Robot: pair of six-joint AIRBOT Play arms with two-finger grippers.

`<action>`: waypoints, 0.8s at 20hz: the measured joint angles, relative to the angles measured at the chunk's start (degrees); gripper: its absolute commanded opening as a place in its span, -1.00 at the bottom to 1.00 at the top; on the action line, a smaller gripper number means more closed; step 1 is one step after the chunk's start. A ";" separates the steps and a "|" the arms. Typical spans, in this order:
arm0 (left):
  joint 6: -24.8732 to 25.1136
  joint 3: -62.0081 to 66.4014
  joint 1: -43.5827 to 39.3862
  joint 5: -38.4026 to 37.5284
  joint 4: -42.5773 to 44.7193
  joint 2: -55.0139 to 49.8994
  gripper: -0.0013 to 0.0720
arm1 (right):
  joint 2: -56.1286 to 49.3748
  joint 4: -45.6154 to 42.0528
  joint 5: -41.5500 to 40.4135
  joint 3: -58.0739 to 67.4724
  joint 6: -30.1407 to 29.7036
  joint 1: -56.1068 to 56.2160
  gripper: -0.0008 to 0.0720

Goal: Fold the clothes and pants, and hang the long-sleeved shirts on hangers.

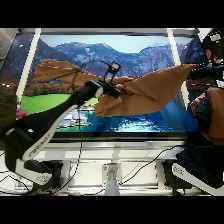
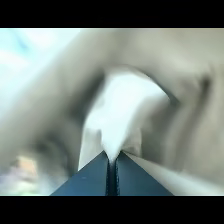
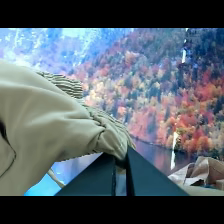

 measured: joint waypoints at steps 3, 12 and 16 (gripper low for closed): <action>-0.09 0.00 5.92 2.54 0.94 7.37 -0.92 | -0.02 -1.11 0.02 0.00 1.55 0.00 -0.90; 0.00 0.00 27.63 -10.73 1.55 24.06 -0.92 | -0.02 -3.50 6.34 0.00 7.15 0.00 -0.90; 0.26 -0.87 35.89 -27.28 1.64 24.85 -0.92 | 0.00 -3.67 17.07 -0.79 9.97 0.00 -0.90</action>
